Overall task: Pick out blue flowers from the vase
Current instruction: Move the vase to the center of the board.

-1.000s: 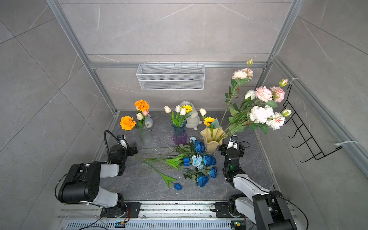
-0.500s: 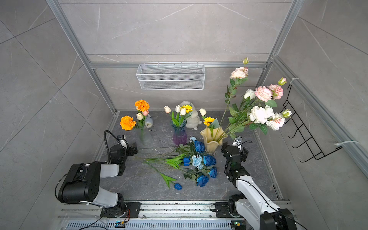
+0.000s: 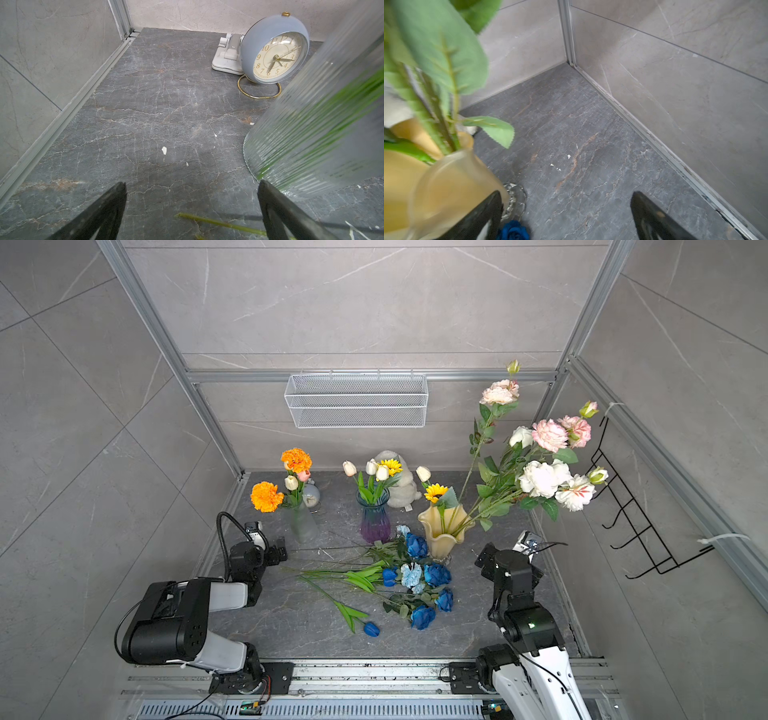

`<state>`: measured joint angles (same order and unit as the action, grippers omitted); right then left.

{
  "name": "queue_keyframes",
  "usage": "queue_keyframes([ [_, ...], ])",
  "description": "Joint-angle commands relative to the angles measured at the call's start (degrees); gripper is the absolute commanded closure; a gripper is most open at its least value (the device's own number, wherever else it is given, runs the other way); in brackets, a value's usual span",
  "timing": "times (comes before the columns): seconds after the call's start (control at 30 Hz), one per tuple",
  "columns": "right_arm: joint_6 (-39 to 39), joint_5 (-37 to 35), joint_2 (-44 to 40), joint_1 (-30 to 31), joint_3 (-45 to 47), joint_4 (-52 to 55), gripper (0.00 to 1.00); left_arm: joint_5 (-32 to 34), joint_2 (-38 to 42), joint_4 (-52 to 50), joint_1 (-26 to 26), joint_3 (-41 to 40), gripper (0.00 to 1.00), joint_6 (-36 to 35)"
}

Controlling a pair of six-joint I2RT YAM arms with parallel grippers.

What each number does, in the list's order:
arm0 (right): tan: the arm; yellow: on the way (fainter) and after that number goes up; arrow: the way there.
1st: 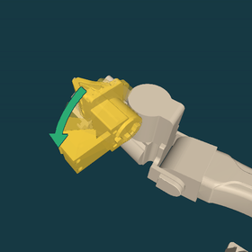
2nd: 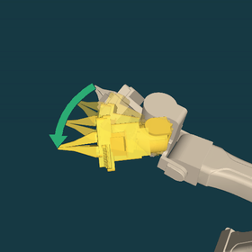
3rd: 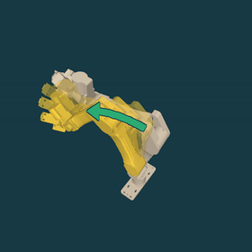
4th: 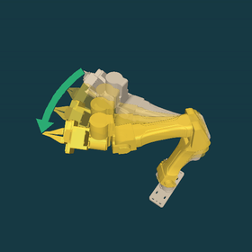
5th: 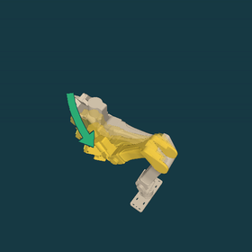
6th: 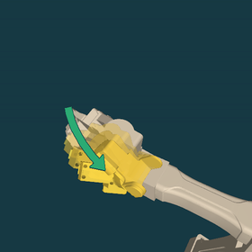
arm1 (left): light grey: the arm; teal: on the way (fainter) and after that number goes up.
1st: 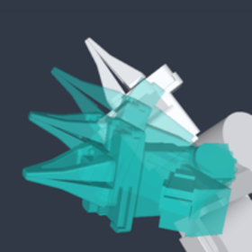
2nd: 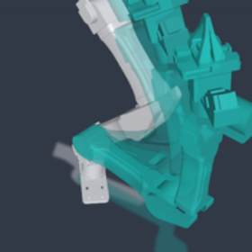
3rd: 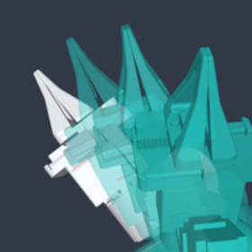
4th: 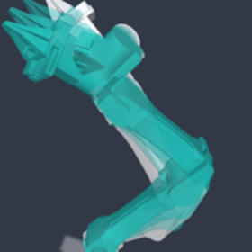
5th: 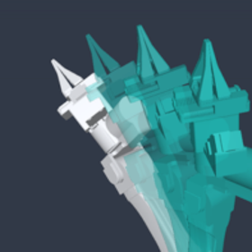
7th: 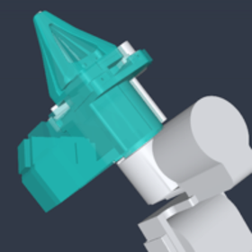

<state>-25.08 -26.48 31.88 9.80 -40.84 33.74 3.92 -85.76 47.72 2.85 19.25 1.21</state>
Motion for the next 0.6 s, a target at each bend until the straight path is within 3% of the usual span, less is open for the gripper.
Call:
queue_keyframes([
  [0.0,-1.3,9.0,2.7,0.3,-4.8,6.3,0.05,-0.6,-0.2,1.6,-0.2,0.9,0.00,-1.1],
  [0.17,-3.7,17.4,7.4,0.3,-9.8,4.8,0.12,-0.6,-0.3,1.5,-0.2,1.0,0.00,-1.0],
  [0.57,-10.3,26.2,19.0,0.3,-16.7,3.3,0.23,-0.6,-0.3,1.4,-0.2,1.1,0.00,-1.0],
])
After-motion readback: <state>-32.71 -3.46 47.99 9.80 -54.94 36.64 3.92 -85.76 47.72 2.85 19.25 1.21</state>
